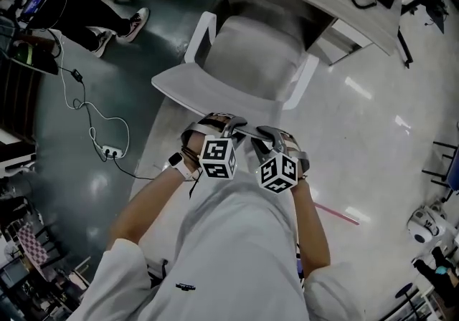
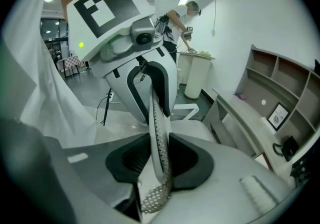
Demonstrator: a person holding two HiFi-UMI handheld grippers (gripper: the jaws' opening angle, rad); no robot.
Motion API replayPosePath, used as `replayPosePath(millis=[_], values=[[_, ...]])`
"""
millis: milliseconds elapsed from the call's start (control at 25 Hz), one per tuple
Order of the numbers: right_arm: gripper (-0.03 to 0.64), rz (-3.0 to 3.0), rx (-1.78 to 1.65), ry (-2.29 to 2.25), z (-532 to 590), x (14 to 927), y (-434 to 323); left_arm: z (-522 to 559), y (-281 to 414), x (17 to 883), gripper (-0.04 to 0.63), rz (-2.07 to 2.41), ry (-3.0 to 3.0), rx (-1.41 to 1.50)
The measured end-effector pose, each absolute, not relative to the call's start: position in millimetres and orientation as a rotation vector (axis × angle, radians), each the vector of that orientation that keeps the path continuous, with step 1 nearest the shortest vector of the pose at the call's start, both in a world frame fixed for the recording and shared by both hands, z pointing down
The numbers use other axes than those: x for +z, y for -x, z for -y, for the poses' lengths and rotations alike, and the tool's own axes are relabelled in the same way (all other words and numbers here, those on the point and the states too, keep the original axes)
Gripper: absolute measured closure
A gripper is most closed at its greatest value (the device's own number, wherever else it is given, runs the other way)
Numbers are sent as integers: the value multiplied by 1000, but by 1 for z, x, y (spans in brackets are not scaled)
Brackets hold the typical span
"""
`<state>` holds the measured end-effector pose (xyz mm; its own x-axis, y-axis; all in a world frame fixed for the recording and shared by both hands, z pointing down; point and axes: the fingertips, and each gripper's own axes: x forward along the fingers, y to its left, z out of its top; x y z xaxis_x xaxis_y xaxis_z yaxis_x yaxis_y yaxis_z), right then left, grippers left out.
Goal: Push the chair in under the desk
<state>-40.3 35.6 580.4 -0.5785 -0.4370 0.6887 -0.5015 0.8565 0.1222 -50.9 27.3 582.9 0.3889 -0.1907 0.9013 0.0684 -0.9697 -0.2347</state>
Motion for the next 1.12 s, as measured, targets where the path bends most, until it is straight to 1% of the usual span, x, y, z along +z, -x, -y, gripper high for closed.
replayPosePath(millis=[600, 920, 1120], values=[[491, 2242, 116, -739, 45, 584, 5, 53, 16, 587, 460, -158, 2372, -1598], [486, 2248, 127, -713, 72, 584, -13, 78, -3, 587, 463, -187, 2366, -1551], [482, 2240, 130, -741, 86, 582, -11, 92, 1, 587, 463, -174, 2368, -1583]])
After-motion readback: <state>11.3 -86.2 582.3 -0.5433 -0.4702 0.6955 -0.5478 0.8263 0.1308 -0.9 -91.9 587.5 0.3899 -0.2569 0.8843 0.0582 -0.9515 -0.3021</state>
